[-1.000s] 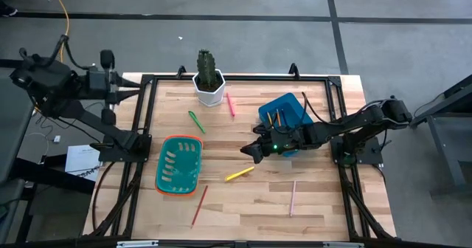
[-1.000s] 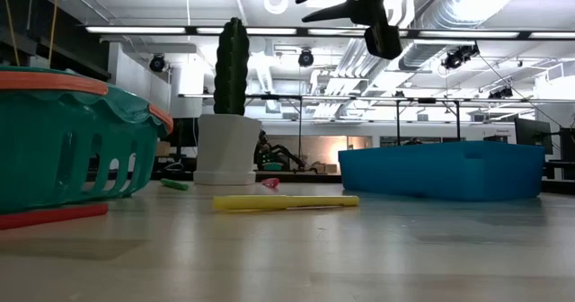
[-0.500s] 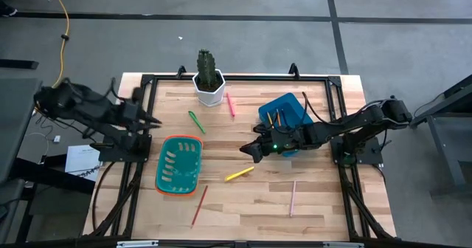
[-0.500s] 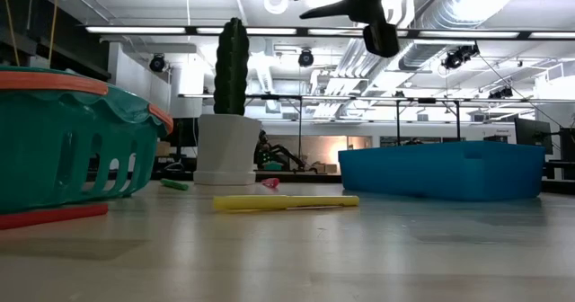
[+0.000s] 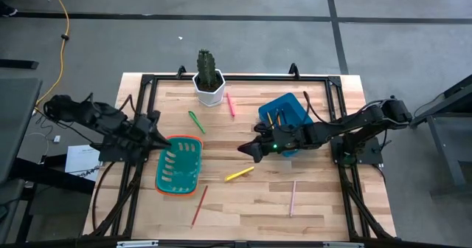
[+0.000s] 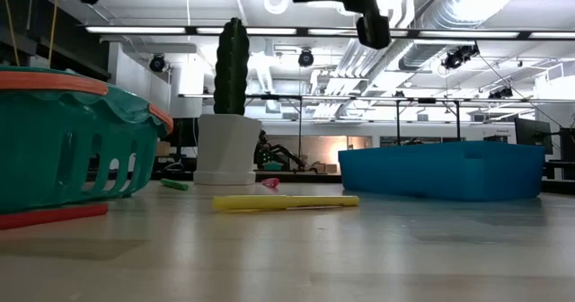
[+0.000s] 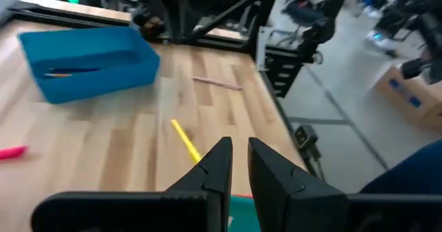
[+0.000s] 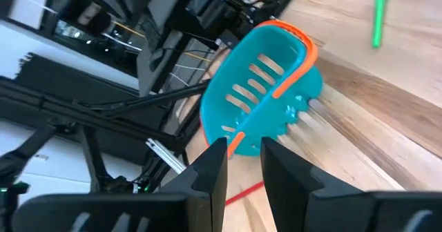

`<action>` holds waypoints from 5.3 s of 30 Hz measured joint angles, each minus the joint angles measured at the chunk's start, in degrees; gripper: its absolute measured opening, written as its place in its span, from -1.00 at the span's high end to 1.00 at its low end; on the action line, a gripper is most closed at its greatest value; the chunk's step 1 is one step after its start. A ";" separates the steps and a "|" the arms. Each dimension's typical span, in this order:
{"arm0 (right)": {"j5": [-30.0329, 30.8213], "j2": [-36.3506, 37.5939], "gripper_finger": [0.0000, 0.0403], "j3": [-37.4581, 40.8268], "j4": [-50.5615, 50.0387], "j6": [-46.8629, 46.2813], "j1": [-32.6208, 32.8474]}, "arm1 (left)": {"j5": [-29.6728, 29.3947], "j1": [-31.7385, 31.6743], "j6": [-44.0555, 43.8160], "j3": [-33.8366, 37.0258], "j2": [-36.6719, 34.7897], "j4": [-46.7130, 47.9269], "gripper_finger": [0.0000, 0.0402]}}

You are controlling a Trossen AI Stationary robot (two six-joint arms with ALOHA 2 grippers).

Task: Sort pens & pencils
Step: Put the yellow pen into the green basket

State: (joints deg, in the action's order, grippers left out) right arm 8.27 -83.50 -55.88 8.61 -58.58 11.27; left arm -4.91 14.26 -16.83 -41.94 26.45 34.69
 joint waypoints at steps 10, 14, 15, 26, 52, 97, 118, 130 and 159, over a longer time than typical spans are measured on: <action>-0.94 0.00 0.60 0.00 1.33 4.33 1.05 | 5.89 -0.04 -2.91 12.22 -0.08 -19.92 0.81; -0.98 -0.37 0.60 -0.26 1.06 5.79 2.46 | 5.65 -0.05 -4.79 16.45 -0.08 -24.69 0.81; -1.00 -1.02 0.60 -1.15 -0.57 6.13 2.93 | 5.35 -0.07 -5.22 16.78 -0.06 -24.30 0.81; -7.58 -20.87 0.60 -29.49 -39.07 18.64 3.23 | 9.37 -5.72 -5.66 16.70 -3.73 -20.07 0.81; -15.86 -45.65 0.60 -58.12 -71.60 42.22 -0.06 | 11.79 -9.01 -5.99 16.62 -15.86 -2.29 0.81; -15.41 -49.07 0.60 -54.82 -72.12 44.67 -0.12 | 11.31 -9.01 -8.01 16.62 -15.82 -4.63 0.81; -14.16 -49.07 0.60 -54.82 -72.20 46.74 -0.78 | 11.31 -9.01 -7.99 16.62 -15.82 -4.60 0.81; -14.62 -49.13 0.60 -54.80 -71.51 47.01 -0.77 | 11.31 -9.01 -7.94 16.62 -15.82 -4.61 0.81; 1.72 -29.17 0.60 -64.39 -46.45 42.13 -4.20 | 8.79 -8.98 -4.45 16.61 -12.46 -11.99 0.81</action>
State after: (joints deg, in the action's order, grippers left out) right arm 9.99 -112.68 -120.27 -37.84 -16.45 7.07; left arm 3.88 5.28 -21.28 -25.33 13.99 22.70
